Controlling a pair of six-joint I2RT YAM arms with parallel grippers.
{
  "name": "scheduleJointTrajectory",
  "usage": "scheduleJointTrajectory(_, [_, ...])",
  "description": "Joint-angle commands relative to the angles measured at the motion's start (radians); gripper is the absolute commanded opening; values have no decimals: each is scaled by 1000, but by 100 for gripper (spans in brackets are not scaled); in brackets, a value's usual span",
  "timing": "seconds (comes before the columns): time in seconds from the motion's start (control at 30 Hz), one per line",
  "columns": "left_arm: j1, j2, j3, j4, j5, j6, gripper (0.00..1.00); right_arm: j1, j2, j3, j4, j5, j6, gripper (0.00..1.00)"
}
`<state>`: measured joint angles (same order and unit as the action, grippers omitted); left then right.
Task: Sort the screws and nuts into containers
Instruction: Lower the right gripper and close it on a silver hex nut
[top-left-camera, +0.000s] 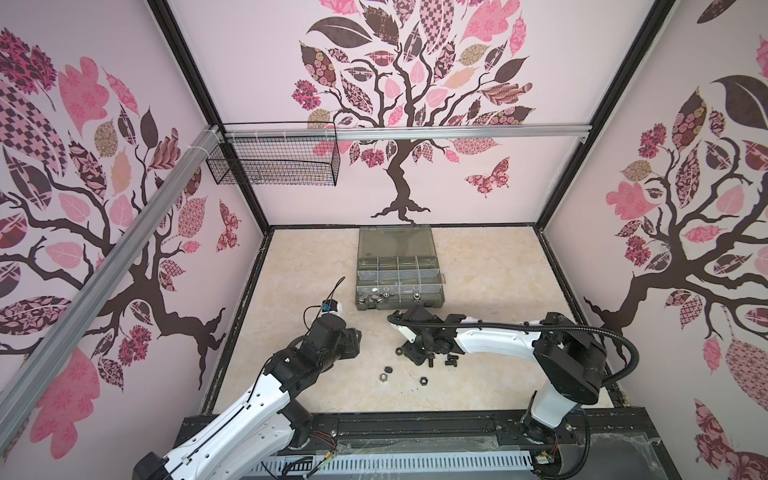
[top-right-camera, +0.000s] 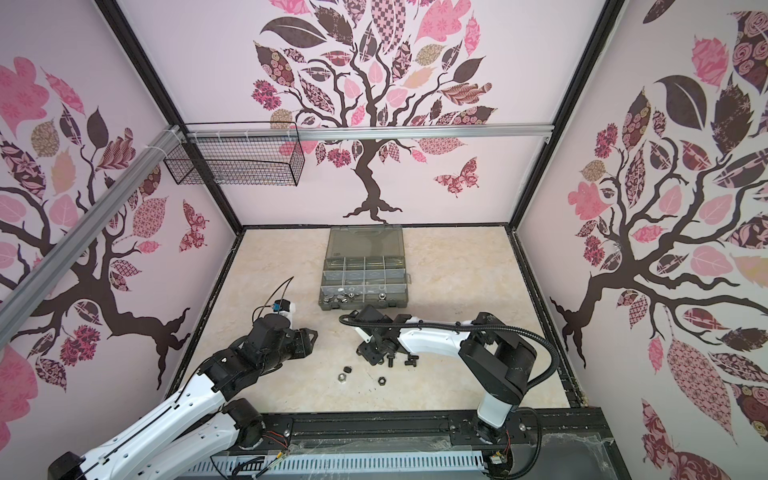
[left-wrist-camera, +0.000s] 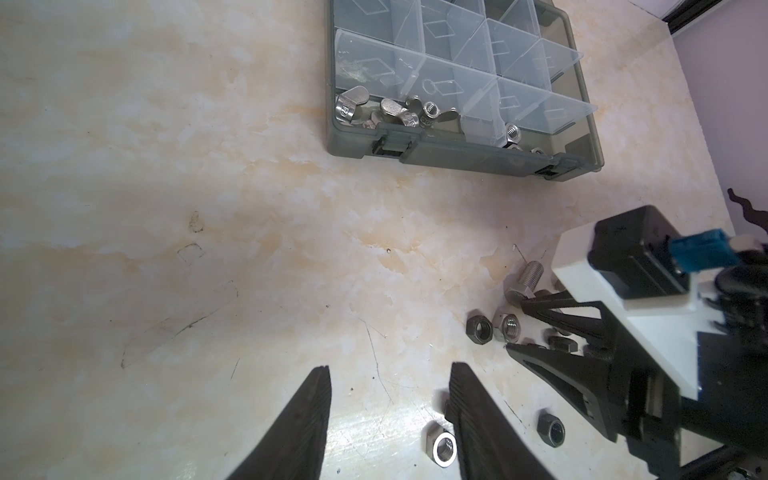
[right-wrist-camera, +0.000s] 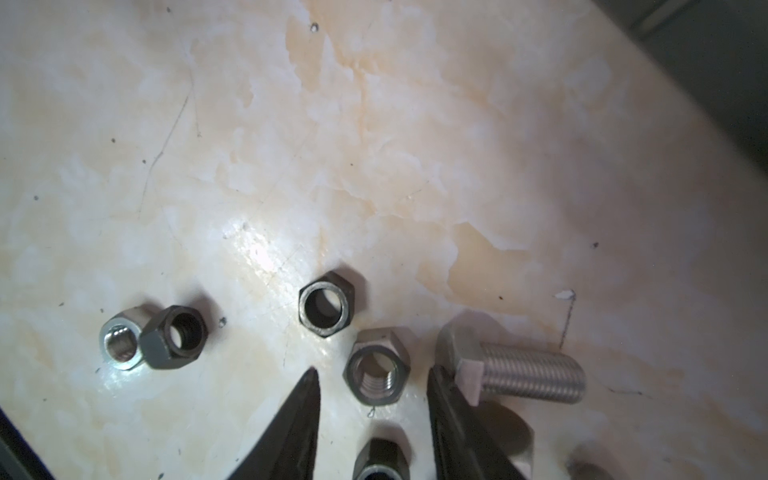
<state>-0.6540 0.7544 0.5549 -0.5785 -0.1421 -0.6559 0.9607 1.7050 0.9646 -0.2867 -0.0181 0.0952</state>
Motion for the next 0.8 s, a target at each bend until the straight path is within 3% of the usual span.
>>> scheduleJointTrajectory(0.0, [6, -21, -29, -7, 11, -11, 50, 4, 46, 45, -37, 30, -23, 45])
scheduleJointTrajectory(0.37, [4, -28, -37, -7, 14, -19, 50, 5, 83, 51, -31, 27, -29, 41])
scheduleJointTrajectory(0.77, [5, -14, -40, 14, 18, -13, 50, 6, 85, 41, -23, 47, -16, 30])
